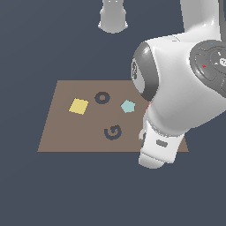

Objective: Insert a designated object into the corresponding slot on a board.

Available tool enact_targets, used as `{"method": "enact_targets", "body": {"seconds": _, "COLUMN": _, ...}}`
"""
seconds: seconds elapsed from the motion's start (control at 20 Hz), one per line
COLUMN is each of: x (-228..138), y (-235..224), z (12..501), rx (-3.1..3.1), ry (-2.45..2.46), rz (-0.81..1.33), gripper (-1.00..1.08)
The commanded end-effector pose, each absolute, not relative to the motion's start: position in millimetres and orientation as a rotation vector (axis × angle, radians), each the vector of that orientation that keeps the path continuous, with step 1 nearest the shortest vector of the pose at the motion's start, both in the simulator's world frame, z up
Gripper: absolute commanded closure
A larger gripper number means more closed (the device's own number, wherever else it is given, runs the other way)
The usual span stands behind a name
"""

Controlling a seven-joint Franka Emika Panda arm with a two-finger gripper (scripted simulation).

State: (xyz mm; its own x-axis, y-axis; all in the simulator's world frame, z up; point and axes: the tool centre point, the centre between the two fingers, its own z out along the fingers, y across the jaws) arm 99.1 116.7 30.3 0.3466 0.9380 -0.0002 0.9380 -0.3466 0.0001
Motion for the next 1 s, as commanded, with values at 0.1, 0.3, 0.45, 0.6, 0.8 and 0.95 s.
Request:
{"method": "enact_targets", "body": {"seconds": 0.1, "x": 99.0, "y": 116.9, "z": 29.9, "rx": 2.578, "ry": 1.796, "rz": 0.0, "gripper": 1.08}}
{"method": "enact_targets", "body": {"seconds": 0.3, "x": 99.2, "y": 116.9, "z": 30.6, "rx": 2.578, "ry": 1.796, "rz": 0.0, "gripper": 1.08}}
{"method": "enact_targets", "body": {"seconds": 0.45, "x": 99.4, "y": 117.0, "z": 35.0, "rx": 2.578, "ry": 1.796, "rz": 0.0, "gripper": 1.08}}
{"method": "enact_targets", "body": {"seconds": 0.6, "x": 99.2, "y": 117.0, "z": 33.0, "rx": 2.58, "ry": 1.792, "rz": -0.001, "gripper": 1.08}}
{"method": "enact_targets", "body": {"seconds": 0.8, "x": 100.6, "y": 116.4, "z": 33.1, "rx": 2.603, "ry": 1.76, "rz": -0.001, "gripper": 1.08}}
{"method": "enact_targets", "body": {"seconds": 0.95, "x": 102.5, "y": 115.5, "z": 33.2, "rx": 2.633, "ry": 1.714, "rz": -0.001, "gripper": 1.08}}
